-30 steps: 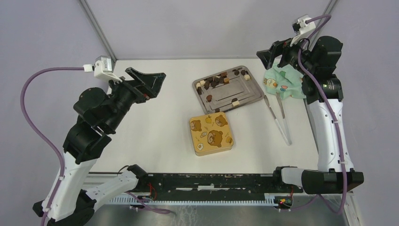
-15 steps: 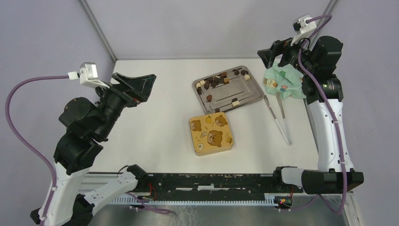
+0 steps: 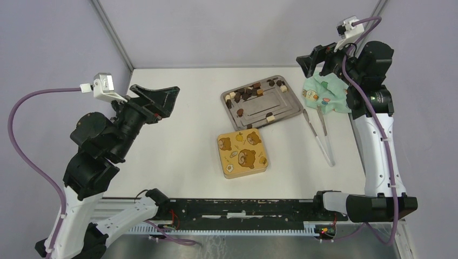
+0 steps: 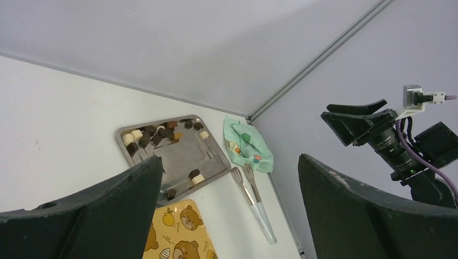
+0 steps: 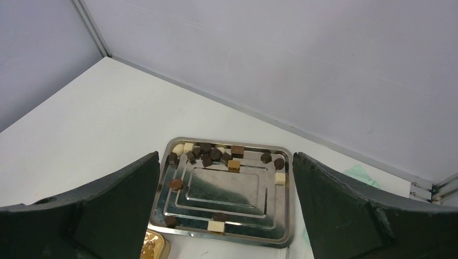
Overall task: Pack the chocolate
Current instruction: Reset both arms
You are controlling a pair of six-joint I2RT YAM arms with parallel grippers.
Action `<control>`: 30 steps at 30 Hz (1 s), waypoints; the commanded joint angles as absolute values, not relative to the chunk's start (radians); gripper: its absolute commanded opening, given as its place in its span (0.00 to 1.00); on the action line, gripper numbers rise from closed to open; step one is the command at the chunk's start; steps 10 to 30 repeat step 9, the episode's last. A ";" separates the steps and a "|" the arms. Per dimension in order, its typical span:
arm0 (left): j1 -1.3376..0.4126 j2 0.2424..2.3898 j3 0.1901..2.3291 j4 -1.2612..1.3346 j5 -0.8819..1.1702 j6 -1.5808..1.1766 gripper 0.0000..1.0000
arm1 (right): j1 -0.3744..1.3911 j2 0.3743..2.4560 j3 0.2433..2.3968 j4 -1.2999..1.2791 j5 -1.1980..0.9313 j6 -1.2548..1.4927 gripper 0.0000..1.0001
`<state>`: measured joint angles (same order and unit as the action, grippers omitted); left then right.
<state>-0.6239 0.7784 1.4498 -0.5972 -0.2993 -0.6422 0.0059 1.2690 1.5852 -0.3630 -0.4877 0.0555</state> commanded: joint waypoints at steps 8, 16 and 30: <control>-0.624 0.787 1.441 -0.582 -0.312 -0.580 1.00 | 0.006 1.266 1.585 -0.325 -0.467 0.055 0.98; -0.624 0.790 1.440 -0.581 -0.309 -0.579 1.00 | 0.005 1.266 1.585 -0.324 -0.473 0.053 0.98; -0.624 0.790 1.440 -0.581 -0.309 -0.579 1.00 | 0.005 1.266 1.585 -0.324 -0.473 0.053 0.98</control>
